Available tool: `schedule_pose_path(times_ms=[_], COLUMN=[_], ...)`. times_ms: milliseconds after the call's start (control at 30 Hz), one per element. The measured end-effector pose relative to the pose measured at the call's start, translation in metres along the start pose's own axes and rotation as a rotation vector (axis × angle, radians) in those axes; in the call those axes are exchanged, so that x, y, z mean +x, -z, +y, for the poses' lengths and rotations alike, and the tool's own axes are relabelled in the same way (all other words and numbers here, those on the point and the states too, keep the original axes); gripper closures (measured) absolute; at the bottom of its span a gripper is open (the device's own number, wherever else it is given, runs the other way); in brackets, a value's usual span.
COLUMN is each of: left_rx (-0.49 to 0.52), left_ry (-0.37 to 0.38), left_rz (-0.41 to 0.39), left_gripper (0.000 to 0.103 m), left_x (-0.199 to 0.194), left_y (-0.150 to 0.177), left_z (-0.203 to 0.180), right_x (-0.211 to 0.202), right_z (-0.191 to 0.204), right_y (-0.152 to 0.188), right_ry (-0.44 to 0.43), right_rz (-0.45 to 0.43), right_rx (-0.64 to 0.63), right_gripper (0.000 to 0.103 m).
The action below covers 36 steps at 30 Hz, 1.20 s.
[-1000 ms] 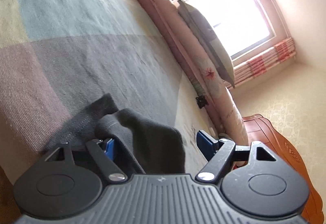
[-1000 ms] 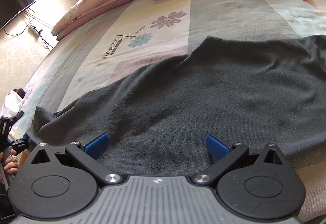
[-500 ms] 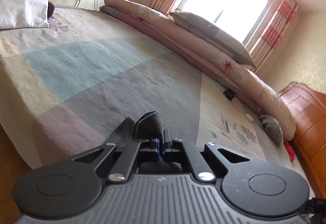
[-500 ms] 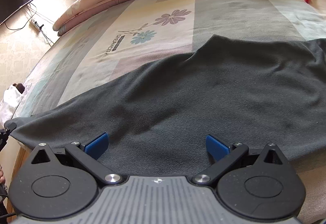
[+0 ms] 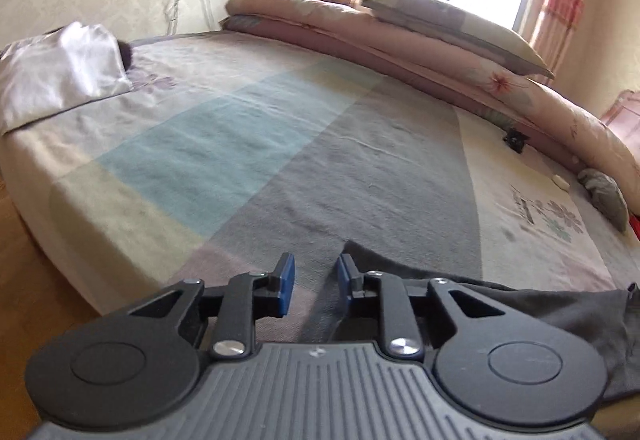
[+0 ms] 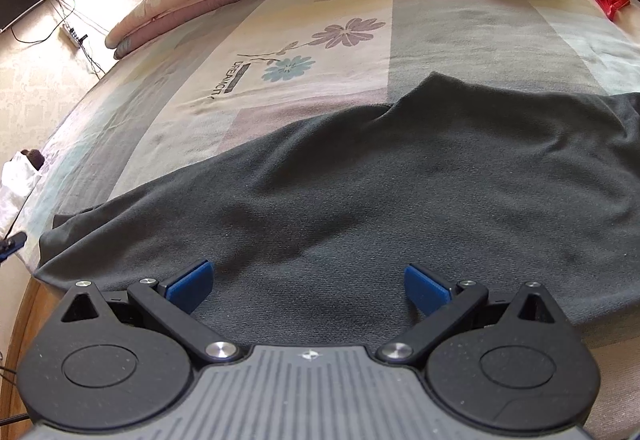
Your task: Fold clothes
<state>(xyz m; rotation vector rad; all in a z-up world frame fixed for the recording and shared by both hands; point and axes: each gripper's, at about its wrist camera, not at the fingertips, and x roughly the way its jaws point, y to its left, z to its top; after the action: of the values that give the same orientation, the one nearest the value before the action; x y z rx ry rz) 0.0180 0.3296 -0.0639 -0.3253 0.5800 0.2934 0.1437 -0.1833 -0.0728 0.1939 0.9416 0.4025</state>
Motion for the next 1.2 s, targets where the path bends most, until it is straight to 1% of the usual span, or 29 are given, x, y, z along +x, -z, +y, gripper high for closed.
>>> schedule_pose_path(times_ms=[100,200,267,333,367,400,433,467,567,667,800,933,1000,1033,1167,1200], left_rx=[0.088,0.129,0.136,0.144,0.156,0.169,0.196,0.228,0.262,0.184,0.185,0.187,0.143,0.132,0.093,0.083], left_ry=[0.033,0.055,0.042,0.037,0.039,0.041,0.052,0.062,0.043,0.04,0.03,0.02,0.019,0.01,-0.029,-0.038], left_rz=[0.032,0.09,0.126,0.112,0.113,0.115,0.106,0.09,0.009,-0.068,-0.052,-0.034,0.03,0.032,0.037,0.039], left_gripper=[0.072,0.071,0.07,0.068,0.07,0.076,0.092,0.101,0.102,0.103,0.103,0.103,0.102,0.098,0.098,0.096], left_x=[0.021,0.043,0.054,0.053,0.051,0.048,0.044,0.04,0.025,0.015,0.023,0.032,0.041,0.039,0.031,0.029], left_y=[-0.003,0.004,0.011,0.017,0.018,0.018,0.02,0.02,0.012,-0.009,-0.014,-0.018,-0.011,-0.01,-0.009,-0.008], left_z=[-0.019,-0.029,-0.031,-0.032,-0.036,-0.039,-0.044,-0.049,-0.056,-0.046,-0.042,-0.038,-0.029,-0.025,-0.011,-0.008], right_x=[0.002,-0.001,-0.002,-0.002,-0.002,-0.002,-0.002,-0.002,-0.002,-0.003,-0.007,-0.006,-0.006,-0.006,-0.004,-0.004], right_z=[0.006,0.01,0.011,0.011,0.011,0.012,0.012,0.012,0.012,0.014,0.016,0.017,0.018,0.018,0.025,0.028], right_y=[0.0,-0.001,-0.002,-0.002,-0.002,-0.002,-0.002,-0.002,-0.003,-0.004,-0.006,-0.006,-0.005,-0.005,-0.005,-0.004], right_ry=[-0.009,-0.006,0.001,0.005,0.007,0.01,0.012,0.014,0.02,0.023,0.019,0.031,0.034,0.036,0.05,0.049], right_rz=[0.004,-0.004,-0.008,-0.01,-0.011,-0.011,-0.012,-0.013,-0.015,-0.024,-0.041,-0.04,-0.037,-0.037,-0.045,-0.05], right_rx=[-0.017,-0.036,-0.044,-0.046,-0.047,-0.048,-0.049,-0.05,-0.054,-0.059,-0.06,-0.07,-0.078,-0.086,-0.137,-0.154], right_gripper=[0.0,0.0,0.0,0.0,0.0,0.0,0.0,0.0,0.0,0.0,0.0,0.0,0.0,0.0,0.0,0.0])
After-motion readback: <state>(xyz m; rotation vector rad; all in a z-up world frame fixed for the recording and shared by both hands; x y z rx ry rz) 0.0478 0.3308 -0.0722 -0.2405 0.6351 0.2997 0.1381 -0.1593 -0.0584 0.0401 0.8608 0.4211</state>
